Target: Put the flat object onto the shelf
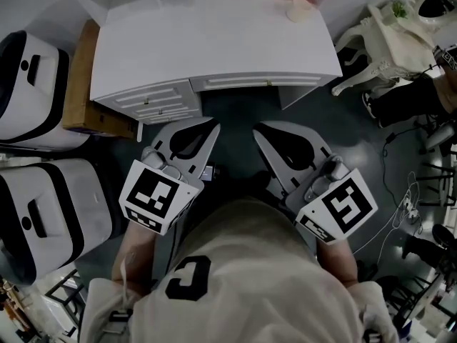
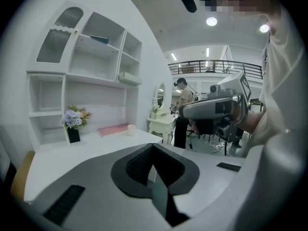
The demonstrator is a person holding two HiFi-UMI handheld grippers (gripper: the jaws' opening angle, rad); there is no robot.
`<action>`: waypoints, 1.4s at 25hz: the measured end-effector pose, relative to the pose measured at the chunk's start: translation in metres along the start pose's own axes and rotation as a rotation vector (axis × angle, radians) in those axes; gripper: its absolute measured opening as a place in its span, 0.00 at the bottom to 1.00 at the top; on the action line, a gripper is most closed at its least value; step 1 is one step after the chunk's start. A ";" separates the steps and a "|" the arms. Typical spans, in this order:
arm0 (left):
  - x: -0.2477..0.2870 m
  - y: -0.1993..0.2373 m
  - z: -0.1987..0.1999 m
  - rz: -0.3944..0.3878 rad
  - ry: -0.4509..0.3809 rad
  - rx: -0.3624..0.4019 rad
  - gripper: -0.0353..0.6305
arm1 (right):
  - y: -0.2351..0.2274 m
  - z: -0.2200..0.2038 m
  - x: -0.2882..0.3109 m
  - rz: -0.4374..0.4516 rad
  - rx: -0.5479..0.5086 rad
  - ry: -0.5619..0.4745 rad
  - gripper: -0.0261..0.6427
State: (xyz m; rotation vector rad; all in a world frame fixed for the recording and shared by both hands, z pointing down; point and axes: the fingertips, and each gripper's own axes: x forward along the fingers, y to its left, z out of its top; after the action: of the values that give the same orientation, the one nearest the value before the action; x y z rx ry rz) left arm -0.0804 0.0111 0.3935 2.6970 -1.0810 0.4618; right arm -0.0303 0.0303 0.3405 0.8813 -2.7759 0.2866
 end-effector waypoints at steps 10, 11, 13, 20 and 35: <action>-0.011 -0.001 0.003 0.020 -0.019 0.003 0.07 | 0.011 0.005 -0.002 0.027 -0.018 -0.006 0.07; -0.013 0.000 0.002 0.030 -0.016 0.000 0.07 | 0.012 0.006 -0.001 0.037 -0.023 -0.007 0.08; -0.016 0.001 0.001 0.048 -0.012 -0.009 0.07 | 0.013 0.006 -0.002 0.054 -0.028 -0.008 0.08; -0.010 -0.016 0.005 0.062 -0.002 0.004 0.07 | 0.007 0.001 -0.019 0.070 -0.014 -0.025 0.08; 0.014 -0.057 0.023 0.060 -0.012 0.039 0.07 | -0.010 -0.001 -0.063 0.085 -0.025 -0.048 0.07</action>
State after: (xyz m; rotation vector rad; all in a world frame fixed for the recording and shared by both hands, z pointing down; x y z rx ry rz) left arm -0.0262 0.0366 0.3732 2.7106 -1.1705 0.4815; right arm 0.0262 0.0569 0.3266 0.7751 -2.8600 0.2476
